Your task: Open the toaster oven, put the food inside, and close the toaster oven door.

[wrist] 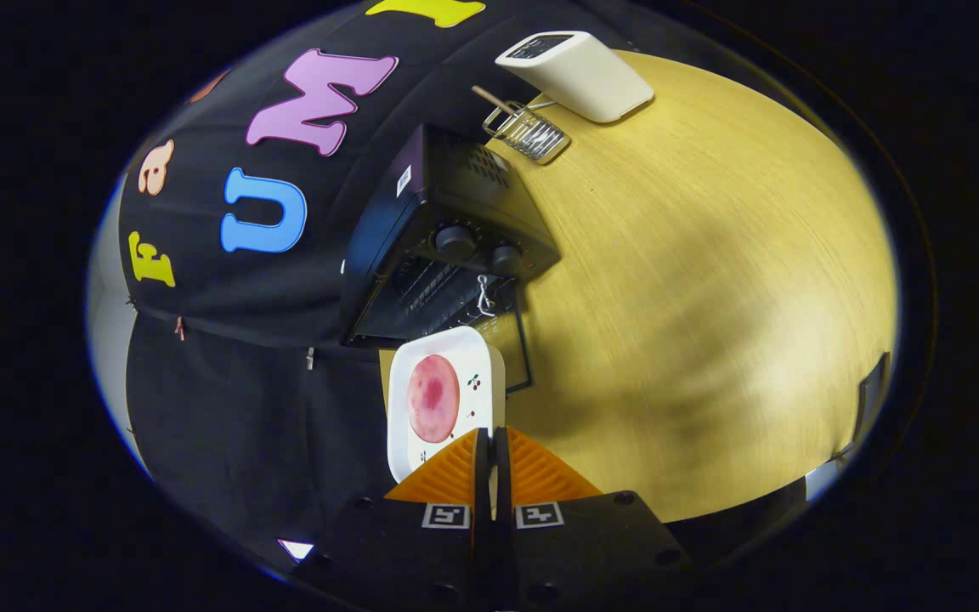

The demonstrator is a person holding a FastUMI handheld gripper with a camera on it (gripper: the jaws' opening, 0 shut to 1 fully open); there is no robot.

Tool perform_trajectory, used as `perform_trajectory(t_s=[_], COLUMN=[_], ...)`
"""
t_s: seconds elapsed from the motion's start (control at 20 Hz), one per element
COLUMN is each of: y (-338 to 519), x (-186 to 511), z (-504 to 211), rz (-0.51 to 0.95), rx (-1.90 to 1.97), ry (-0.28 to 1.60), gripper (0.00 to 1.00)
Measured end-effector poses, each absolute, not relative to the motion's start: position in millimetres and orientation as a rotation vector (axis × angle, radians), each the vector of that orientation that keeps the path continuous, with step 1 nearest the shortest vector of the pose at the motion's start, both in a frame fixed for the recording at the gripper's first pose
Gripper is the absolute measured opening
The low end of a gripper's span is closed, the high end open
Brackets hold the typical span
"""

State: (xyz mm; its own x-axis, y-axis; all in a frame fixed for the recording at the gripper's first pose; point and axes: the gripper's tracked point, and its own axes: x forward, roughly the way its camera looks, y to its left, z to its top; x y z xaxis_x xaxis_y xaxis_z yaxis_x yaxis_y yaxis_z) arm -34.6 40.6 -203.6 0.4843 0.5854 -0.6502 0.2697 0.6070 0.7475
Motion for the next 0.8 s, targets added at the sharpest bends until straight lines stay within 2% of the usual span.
perform_trajectory(t_s=[0.4, 0.8], y=[109, 131], x=[-1, 61], z=[-224, -236], rz=[0.149, 0.012], rx=[0.978, 1.128], ry=[1.036, 0.901], gripper=[0.05, 0.05])
